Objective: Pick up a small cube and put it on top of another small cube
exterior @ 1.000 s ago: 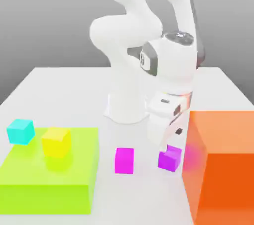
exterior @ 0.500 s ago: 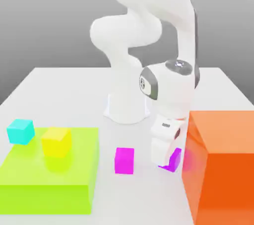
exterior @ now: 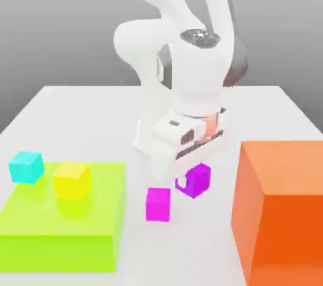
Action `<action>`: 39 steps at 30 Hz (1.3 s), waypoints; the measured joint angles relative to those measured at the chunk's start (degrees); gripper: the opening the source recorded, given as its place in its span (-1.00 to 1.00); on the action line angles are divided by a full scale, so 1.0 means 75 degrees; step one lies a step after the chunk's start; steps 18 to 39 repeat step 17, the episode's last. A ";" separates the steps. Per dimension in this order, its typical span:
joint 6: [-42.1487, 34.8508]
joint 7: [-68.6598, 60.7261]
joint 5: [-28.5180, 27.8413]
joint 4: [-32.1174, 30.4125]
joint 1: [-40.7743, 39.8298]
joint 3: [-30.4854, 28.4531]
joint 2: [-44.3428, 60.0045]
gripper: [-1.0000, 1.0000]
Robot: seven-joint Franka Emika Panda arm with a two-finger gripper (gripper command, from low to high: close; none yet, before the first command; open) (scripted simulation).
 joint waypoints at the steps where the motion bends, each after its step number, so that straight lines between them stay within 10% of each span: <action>1: -0.0329 0.0144 -0.0085 0.0173 -0.0317 -0.0180 -0.0163 -1.00; 7: -0.2019 0.0905 -0.0514 0.1094 -0.2116 -0.1184 -0.0949 -1.00; 11: -0.1101 0.0857 -0.0424 0.0882 -0.2258 -0.1423 -0.0231 -1.00; 12: -0.0846 0.0831 -0.0396 0.0810 -0.2255 -0.1454 -0.0045 1.00; 39: -0.0847 0.0830 -0.0396 0.0810 -0.2255 -0.1454 -0.0045 1.00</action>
